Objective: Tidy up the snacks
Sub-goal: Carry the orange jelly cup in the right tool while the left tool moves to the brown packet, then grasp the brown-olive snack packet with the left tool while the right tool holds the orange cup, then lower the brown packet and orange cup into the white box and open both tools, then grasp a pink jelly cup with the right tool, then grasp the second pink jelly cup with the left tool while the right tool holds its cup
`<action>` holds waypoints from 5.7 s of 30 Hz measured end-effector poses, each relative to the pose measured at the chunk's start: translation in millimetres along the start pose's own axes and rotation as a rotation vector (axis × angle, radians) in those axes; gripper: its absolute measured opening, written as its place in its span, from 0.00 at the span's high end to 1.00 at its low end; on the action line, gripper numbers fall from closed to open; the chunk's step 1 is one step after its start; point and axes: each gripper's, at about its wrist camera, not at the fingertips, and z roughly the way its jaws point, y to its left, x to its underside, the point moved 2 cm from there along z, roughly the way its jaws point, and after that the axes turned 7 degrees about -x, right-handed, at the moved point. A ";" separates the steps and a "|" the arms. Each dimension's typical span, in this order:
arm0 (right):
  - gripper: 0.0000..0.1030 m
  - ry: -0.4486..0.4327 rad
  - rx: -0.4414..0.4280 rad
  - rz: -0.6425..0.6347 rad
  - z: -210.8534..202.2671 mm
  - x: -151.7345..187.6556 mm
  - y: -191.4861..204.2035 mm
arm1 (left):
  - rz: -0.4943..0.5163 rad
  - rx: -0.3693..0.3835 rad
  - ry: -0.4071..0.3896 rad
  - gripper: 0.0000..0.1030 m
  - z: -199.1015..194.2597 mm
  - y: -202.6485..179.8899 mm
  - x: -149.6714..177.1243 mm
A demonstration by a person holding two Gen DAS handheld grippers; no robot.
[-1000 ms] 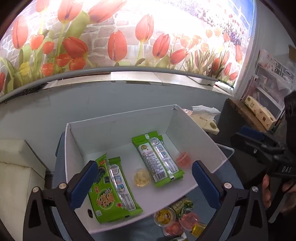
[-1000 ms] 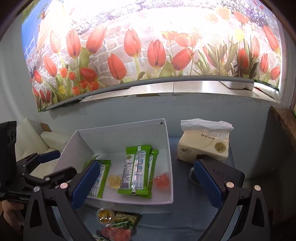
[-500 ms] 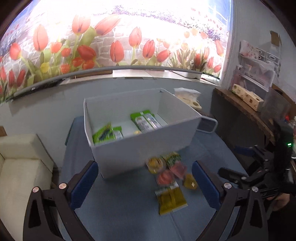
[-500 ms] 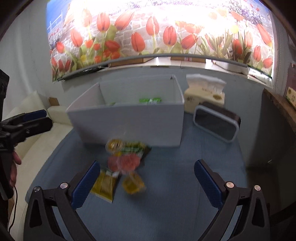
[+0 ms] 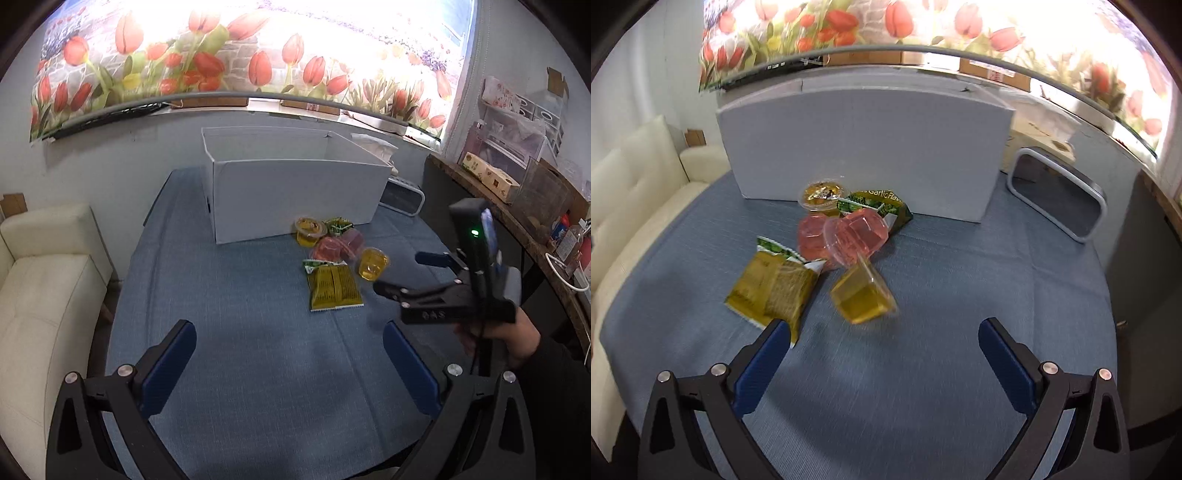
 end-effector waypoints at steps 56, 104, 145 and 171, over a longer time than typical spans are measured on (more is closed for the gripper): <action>0.61 -0.118 -0.212 0.330 -95.6 64.4 -29.6 | 0.135 -0.071 0.187 0.44 168.4 -90.8 -33.2; 0.01 -0.201 -0.040 0.096 -3.2 -217.7 -92.0 | 0.047 -0.024 0.035 0.00 196.2 -6.8 -242.1; 0.00 -0.161 -0.233 0.468 25.3 -29.8 -35.6 | 0.102 -0.035 -0.071 0.00 0.9 -20.7 -7.3; 0.67 -0.223 -0.264 0.364 18.7 -31.3 -22.0 | 0.047 -0.045 -0.016 0.00 21.0 -7.7 -1.1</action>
